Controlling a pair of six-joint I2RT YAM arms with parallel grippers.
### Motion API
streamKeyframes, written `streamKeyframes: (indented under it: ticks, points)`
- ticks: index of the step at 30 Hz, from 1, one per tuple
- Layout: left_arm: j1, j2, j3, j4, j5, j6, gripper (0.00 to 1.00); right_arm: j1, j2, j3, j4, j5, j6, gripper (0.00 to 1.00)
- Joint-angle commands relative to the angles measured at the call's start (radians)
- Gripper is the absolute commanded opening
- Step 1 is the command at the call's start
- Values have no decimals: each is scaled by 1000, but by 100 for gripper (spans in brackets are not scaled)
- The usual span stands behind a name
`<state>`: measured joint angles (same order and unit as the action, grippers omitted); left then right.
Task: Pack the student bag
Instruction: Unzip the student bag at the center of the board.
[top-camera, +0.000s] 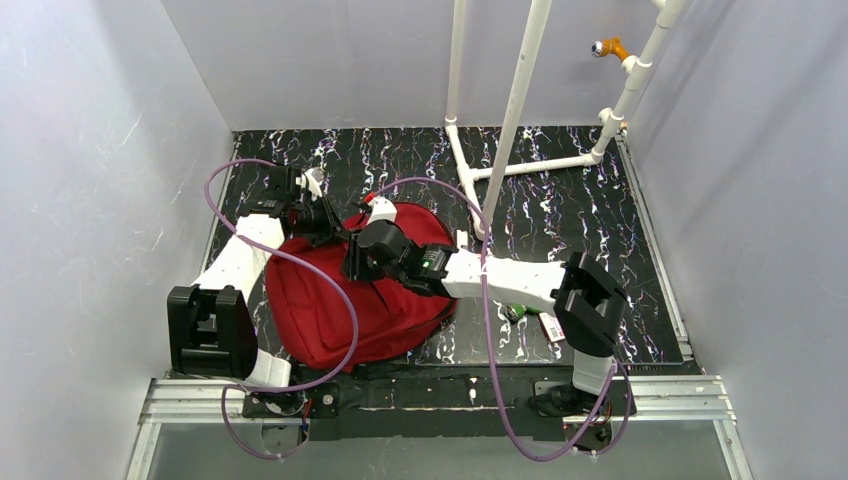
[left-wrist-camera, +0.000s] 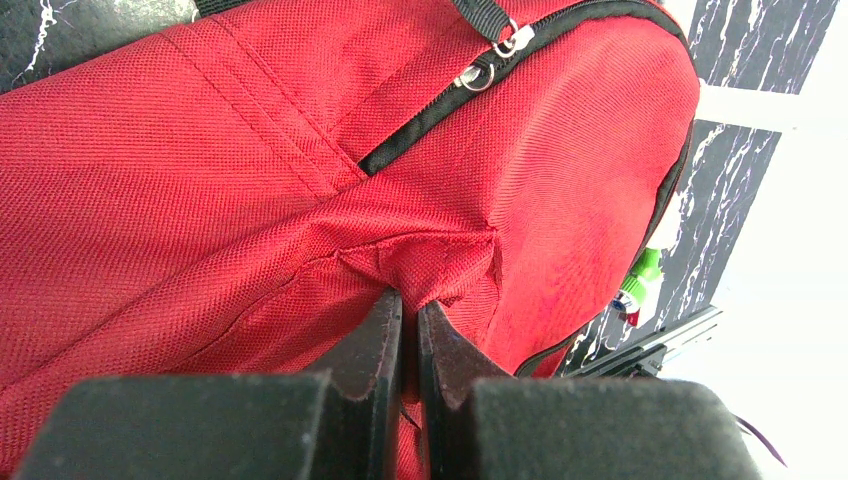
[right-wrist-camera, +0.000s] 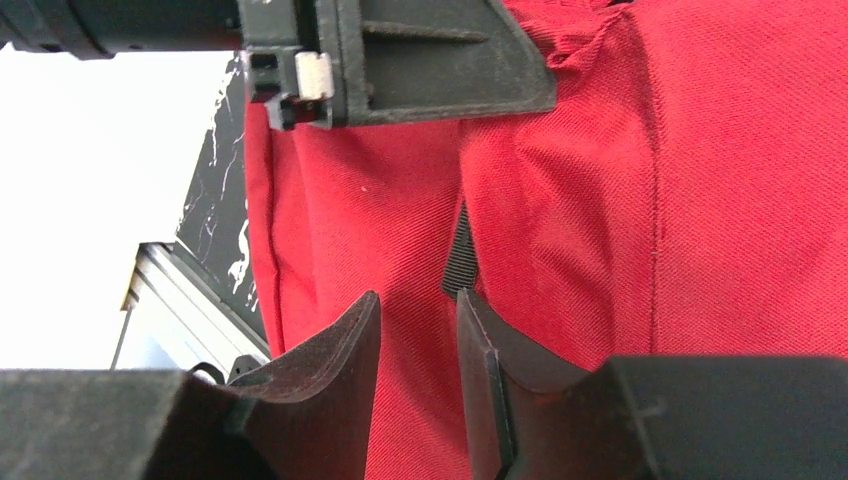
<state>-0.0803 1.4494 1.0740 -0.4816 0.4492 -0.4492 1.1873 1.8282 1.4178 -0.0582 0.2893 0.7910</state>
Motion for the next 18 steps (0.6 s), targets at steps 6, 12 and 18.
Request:
streamKeyframes:
  ticks: [6, 12, 18]
  points:
    - [2, -35, -1, 10, 42, -3, 0, -18, 34, 29, -2, 47, 17, 42]
    - [2, -35, -1, 11, 51, -7, 0, -17, 66, 58, -25, 90, -24, 42]
    - [2, -36, -3, 14, 59, -9, 0, -17, 104, 101, -35, 159, -118, 43]
